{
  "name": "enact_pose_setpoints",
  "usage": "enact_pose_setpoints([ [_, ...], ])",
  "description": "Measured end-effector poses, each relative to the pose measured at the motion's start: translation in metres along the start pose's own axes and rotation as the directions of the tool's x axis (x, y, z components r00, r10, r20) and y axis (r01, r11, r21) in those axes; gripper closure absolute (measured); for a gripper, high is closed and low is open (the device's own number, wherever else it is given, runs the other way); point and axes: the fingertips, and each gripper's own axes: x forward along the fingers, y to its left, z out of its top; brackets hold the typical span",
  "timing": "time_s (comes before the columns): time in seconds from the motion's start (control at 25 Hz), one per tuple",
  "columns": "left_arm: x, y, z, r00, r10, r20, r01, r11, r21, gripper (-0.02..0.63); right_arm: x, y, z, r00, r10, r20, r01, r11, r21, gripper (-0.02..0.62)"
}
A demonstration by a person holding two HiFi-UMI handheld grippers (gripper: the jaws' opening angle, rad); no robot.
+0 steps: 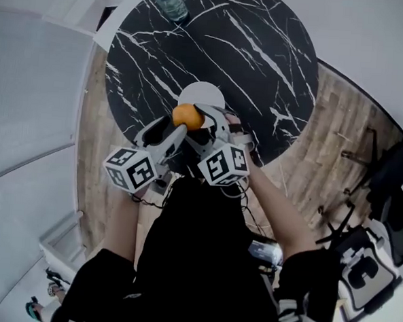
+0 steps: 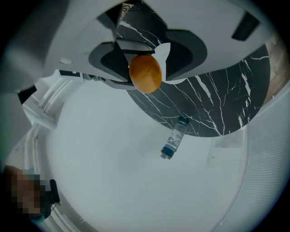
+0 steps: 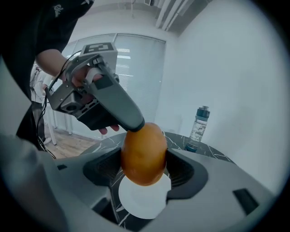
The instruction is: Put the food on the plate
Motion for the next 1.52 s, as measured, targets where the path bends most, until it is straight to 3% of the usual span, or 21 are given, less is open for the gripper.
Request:
enact_pose_setpoints([
  [0.2,0.014,0.002,0.004,1.000,-0.013,0.000,0.013,0.998,-0.065,0.354,0.006,-0.001,0.005,0.999,0.032,0.026,-0.032,0.999,-0.022,0.291],
  [0.48,0.034,-0.004,0.004,1.000,-0.006,0.000,0.005,0.999,-0.036,0.356,-0.001,-0.014,-0.006,0.999,0.031,0.014,-0.031,0.999,0.011,0.291],
  [0.76,0.044,-0.008,-0.002,0.999,0.019,-0.044,-0.016,0.997,0.072,0.357,-0.009,-0.016,-0.019,0.999,0.039,-0.005,-0.038,0.998,0.048,0.288],
  [0.92,0.047,-0.004,0.000,0.997,0.052,-0.065,-0.042,0.987,0.155,0.357,-0.019,-0.017,-0.031,0.999,0.034,0.005,-0.034,0.988,0.153,0.279],
  [1.04,0.048,-0.002,-0.001,0.992,0.086,-0.091,-0.061,0.966,0.253,0.357,-0.029,-0.018,-0.045,1.000,0.022,-0.007,-0.020,0.971,0.238,0.281],
  [1.08,0.048,-0.002,-0.002,0.990,0.092,-0.103,-0.060,0.958,0.279,0.357,-0.032,-0.017,-0.050,1.000,0.024,-0.009,-0.021,0.963,0.269,0.312],
  [1.24,0.052,-0.002,-0.009,0.987,0.078,-0.141,-0.035,0.958,0.285,0.357,-0.050,-0.023,-0.061,1.000,-0.014,-0.011,0.017,0.929,0.370,0.589],
  [1.52,0.065,0.005,-0.031,0.982,0.083,-0.170,-0.039,0.968,0.247,0.357,-0.064,-0.034,-0.082,0.990,-0.105,-0.089,0.133,0.897,0.421,0.597],
])
